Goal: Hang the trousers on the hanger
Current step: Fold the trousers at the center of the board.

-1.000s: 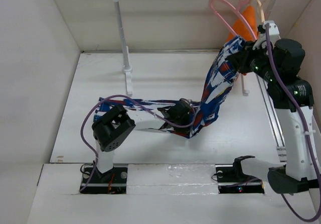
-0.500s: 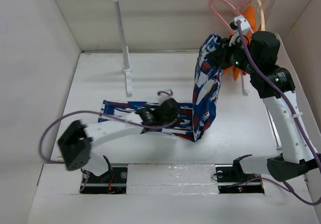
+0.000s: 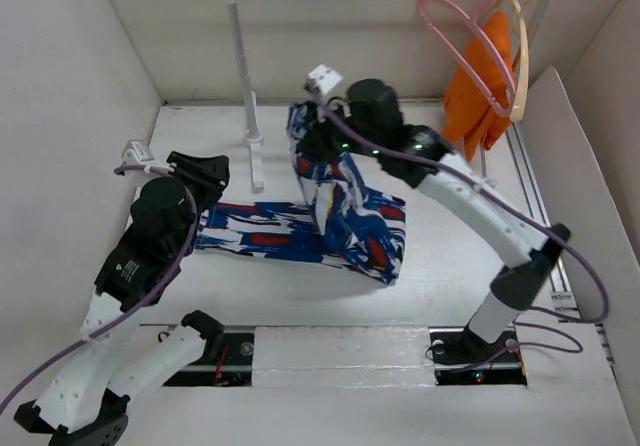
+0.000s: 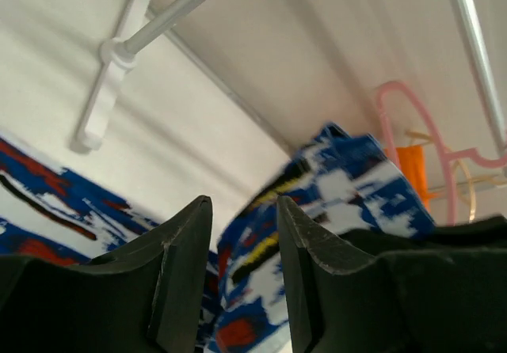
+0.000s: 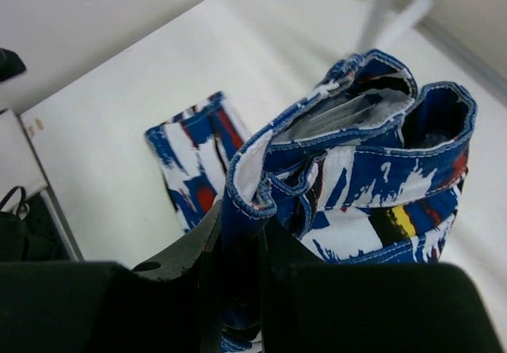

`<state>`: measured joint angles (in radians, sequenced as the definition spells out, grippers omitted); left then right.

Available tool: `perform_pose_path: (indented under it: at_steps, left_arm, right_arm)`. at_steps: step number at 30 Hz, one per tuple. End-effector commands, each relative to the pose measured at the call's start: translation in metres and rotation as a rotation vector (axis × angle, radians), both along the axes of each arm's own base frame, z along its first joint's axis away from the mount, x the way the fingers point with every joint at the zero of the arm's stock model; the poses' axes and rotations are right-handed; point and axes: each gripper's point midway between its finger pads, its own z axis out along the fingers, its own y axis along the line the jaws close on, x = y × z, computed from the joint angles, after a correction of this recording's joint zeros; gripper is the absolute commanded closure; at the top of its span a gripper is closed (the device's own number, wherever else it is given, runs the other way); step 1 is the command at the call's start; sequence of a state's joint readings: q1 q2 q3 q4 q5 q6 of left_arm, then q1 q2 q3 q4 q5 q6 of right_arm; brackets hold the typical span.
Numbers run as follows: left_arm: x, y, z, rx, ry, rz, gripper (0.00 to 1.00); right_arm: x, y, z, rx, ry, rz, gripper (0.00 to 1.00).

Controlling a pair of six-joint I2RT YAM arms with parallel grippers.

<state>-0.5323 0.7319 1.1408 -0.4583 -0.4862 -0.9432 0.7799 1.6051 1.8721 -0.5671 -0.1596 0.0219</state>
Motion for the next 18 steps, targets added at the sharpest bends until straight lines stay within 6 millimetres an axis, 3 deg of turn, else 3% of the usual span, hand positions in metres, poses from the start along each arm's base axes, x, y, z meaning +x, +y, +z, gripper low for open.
perform_pose_path:
  at_steps: [1, 2, 3, 4, 5, 6, 7, 8, 9, 10, 11, 12, 13, 14, 15, 16, 17, 18]
  left_arm:
    - [-0.002, 0.009, -0.004, 0.058, 0.043, 0.027, 0.66]
    - [-0.006, 0.014, 0.003, 0.054, 0.024, 0.04, 0.66]
    - [-0.014, 0.03, 0.022, 0.047, -0.013, 0.101, 0.66]
    - [-0.014, 0.03, 0.022, 0.047, -0.013, 0.102, 0.66]
    - [-0.019, 0.037, 0.028, 0.056, -0.028, 0.121, 0.66]
    - [-0.024, 0.044, 0.038, 0.056, -0.045, 0.139, 0.67]
    - [-0.026, 0.052, 0.041, 0.068, -0.049, 0.175, 0.67]
    - [-0.03, 0.058, 0.044, 0.071, -0.05, 0.195, 0.67]
    - [-0.035, 0.063, 0.043, 0.078, -0.039, 0.207, 0.67]
    - [-0.036, 0.067, 0.042, 0.086, -0.035, 0.222, 0.67]
    - [-0.04, 0.068, 0.041, 0.084, -0.036, 0.219, 0.66]
    - [-0.039, 0.066, 0.032, 0.094, -0.021, 0.209, 0.66]
    - [-0.039, 0.064, 0.026, 0.099, -0.011, 0.198, 0.65]
    - [-0.039, 0.063, 0.021, 0.095, -0.006, 0.19, 0.65]
    - [-0.034, 0.058, 0.003, 0.11, 0.024, 0.179, 0.64]
    - [-0.031, 0.05, -0.008, 0.112, 0.04, 0.145, 0.63]
    - [-0.024, 0.04, -0.009, 0.096, 0.023, 0.115, 0.62]
    - [-0.016, 0.03, -0.033, 0.118, 0.064, 0.083, 0.62]
  right_arm:
    - [-0.005, 0.083, 0.018, 0.109, -0.09, 0.098, 1.0]
    - [-0.009, 0.102, 0.011, 0.108, -0.082, 0.13, 1.0]
    - [-0.019, 0.139, 0.01, 0.139, -0.089, 0.192, 1.0]
    - [-0.011, 0.151, -0.016, 0.113, -0.05, 0.189, 1.0]
    - [-0.029, 0.177, -0.026, 0.121, -0.028, 0.258, 1.0]
    - [-0.038, 0.196, -0.017, 0.163, -0.033, 0.305, 0.99]
    - [-0.045, 0.215, -0.023, 0.2, -0.003, 0.334, 0.81]
    - [-0.055, 0.241, -0.062, 0.166, 0.049, 0.357, 0.58]
    - [-0.055, 0.249, -0.073, 0.156, 0.064, 0.372, 0.4]
    - [-0.058, 0.25, -0.069, 0.144, 0.078, 0.391, 0.24]
    - [-0.061, 0.254, -0.087, 0.113, 0.113, 0.414, 0.2]
    - [-0.05, 0.244, -0.088, 0.102, 0.122, 0.401, 0.18]
    - [-0.045, 0.234, -0.114, 0.061, 0.164, 0.393, 0.18]
    - [-0.042, 0.222, -0.121, 0.057, 0.183, 0.381, 0.18]
    - [-0.031, 0.194, -0.083, 0.118, 0.145, 0.342, 0.19]
    - [-0.026, 0.181, -0.072, 0.17, 0.134, 0.321, 0.23]
    - [-0.029, 0.158, -0.12, 0.101, 0.215, 0.291, 0.25]
    - [-0.032, 0.131, -0.091, 0.142, 0.183, 0.266, 0.28]
